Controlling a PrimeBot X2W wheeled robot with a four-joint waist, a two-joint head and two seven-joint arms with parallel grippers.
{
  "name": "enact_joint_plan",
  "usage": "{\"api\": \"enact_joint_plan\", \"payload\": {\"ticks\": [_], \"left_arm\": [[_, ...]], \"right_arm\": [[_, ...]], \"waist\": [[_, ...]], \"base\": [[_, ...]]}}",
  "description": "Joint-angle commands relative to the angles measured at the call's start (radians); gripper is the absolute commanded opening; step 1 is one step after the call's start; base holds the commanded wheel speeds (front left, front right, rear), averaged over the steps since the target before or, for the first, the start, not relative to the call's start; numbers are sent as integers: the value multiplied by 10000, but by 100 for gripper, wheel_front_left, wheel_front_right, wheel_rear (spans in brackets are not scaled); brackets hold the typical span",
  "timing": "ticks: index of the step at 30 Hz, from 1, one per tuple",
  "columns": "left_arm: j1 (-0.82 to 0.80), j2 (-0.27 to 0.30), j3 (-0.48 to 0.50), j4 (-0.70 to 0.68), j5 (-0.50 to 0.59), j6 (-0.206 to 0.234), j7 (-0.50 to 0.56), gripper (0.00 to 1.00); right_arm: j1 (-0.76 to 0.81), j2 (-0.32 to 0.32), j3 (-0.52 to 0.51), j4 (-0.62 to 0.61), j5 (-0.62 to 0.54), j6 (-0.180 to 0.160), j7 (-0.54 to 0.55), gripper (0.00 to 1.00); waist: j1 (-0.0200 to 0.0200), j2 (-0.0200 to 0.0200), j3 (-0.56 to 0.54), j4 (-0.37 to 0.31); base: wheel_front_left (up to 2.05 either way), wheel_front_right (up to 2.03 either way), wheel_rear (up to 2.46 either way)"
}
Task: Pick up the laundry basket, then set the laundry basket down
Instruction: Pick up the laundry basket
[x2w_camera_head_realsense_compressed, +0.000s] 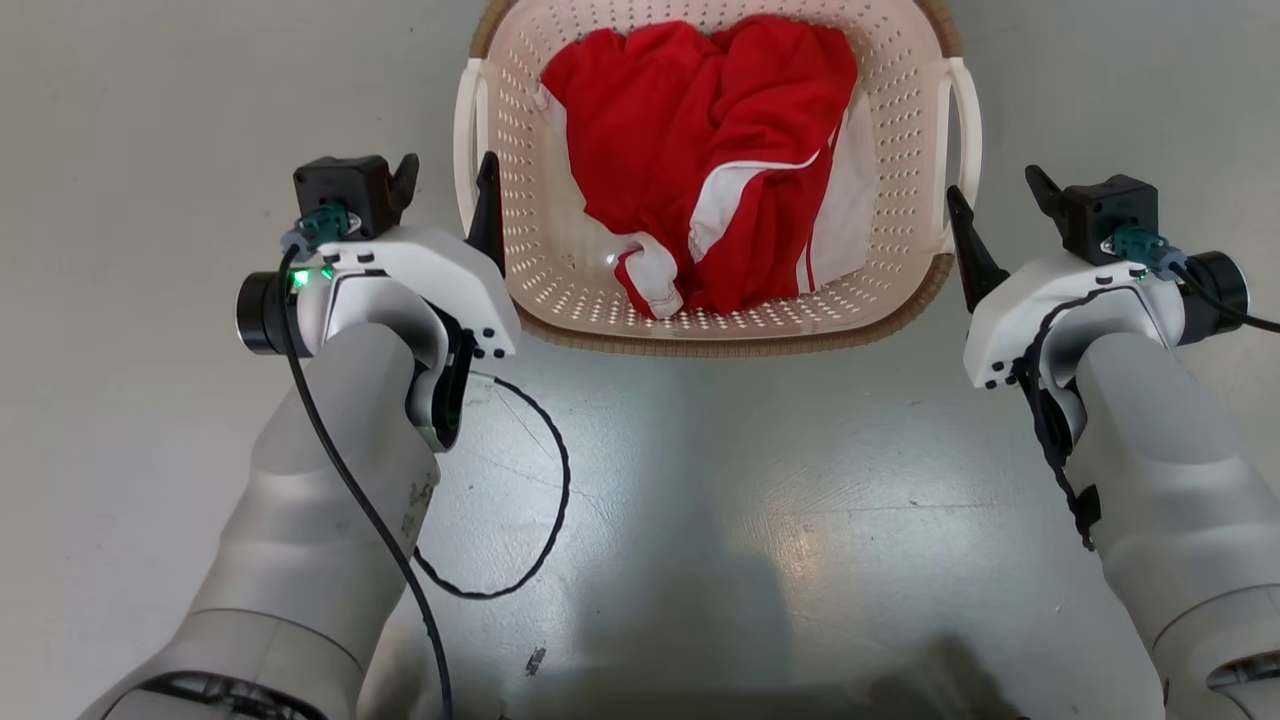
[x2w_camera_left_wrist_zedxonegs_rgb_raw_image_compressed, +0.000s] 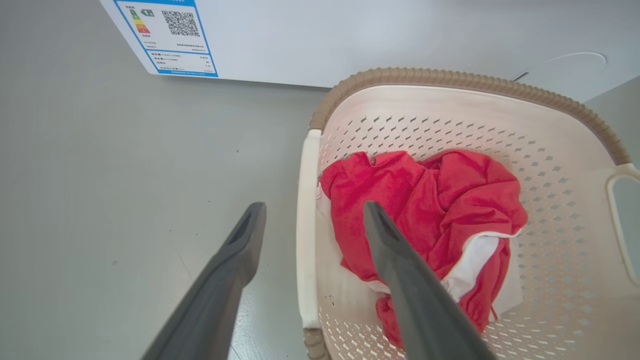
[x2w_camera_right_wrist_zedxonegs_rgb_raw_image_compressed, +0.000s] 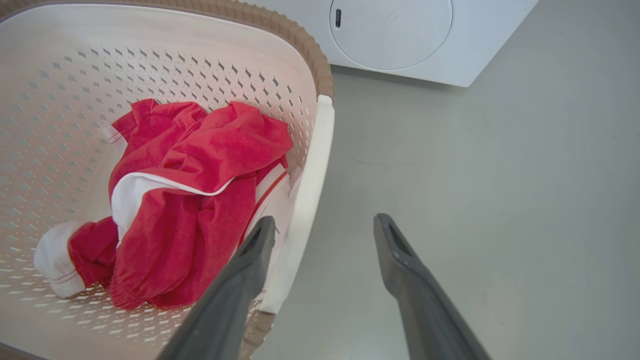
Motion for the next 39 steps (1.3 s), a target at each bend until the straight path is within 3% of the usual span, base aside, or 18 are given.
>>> {"api": "enact_joint_plan", "payload": {"ticks": [1,23,39], "left_arm": [[-40,227,155,-52,-41,56,-61,100],[-1733,227,-850,1550,-360,272,103,100],[-2363,227,-1544,2218,-720,156,665,100]], "right_arm": [[98,168,157,-31,-36,62,-160,100],[-1040,381,350,378,-17,62,-197,100],[-1326,612,464,560,92,62,-198,100]], "waist": [[-1,0,68,-12],[-1,0,1052,-168],[-1,0,1166,-271]], "base": [[0,0,0],[0,0,0],[0,0,0]]}}
